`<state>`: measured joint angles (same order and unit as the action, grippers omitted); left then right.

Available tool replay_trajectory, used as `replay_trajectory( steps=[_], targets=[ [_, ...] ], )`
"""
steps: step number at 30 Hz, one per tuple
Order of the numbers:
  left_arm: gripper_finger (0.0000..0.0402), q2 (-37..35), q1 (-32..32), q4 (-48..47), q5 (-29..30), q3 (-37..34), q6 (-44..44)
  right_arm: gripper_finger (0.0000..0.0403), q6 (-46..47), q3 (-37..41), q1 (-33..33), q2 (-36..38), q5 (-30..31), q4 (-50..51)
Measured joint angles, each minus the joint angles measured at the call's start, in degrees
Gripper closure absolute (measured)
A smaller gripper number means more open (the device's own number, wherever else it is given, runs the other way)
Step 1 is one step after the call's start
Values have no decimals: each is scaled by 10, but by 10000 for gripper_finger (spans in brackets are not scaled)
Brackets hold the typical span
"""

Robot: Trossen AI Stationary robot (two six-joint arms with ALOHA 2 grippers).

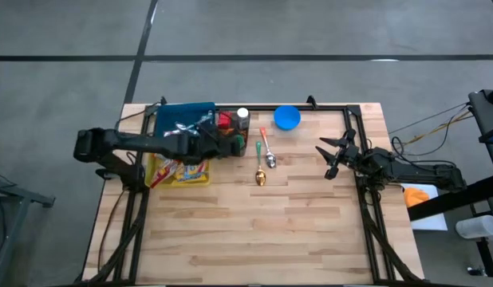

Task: Pick & Place Food Item
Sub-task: Put the green spoon into the blue bin

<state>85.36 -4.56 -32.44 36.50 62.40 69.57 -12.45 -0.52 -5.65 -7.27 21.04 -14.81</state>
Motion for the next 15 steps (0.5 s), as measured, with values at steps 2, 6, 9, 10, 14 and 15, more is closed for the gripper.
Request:
replay_trajectory(
  steps=[2,6,9,10,14,15],
  targets=[
    [271,23,18,0,3,17,21,246,0,0,0,0,0,0],
    [270,83,42,-4,2,65,33,246,0,0,0,0,0,0],
    [270,131,55,-4,-1,111,34,246,0,0,0,0,0,0],
    [270,148,58,-4,-1,127,34,246,0,0,0,0,0,0],
    [270,211,60,-18,-5,186,62,246,0,0,0,0,0,0],
    [270,225,59,-23,-10,201,70,246,0,0,0,0,0,0]
  ],
)
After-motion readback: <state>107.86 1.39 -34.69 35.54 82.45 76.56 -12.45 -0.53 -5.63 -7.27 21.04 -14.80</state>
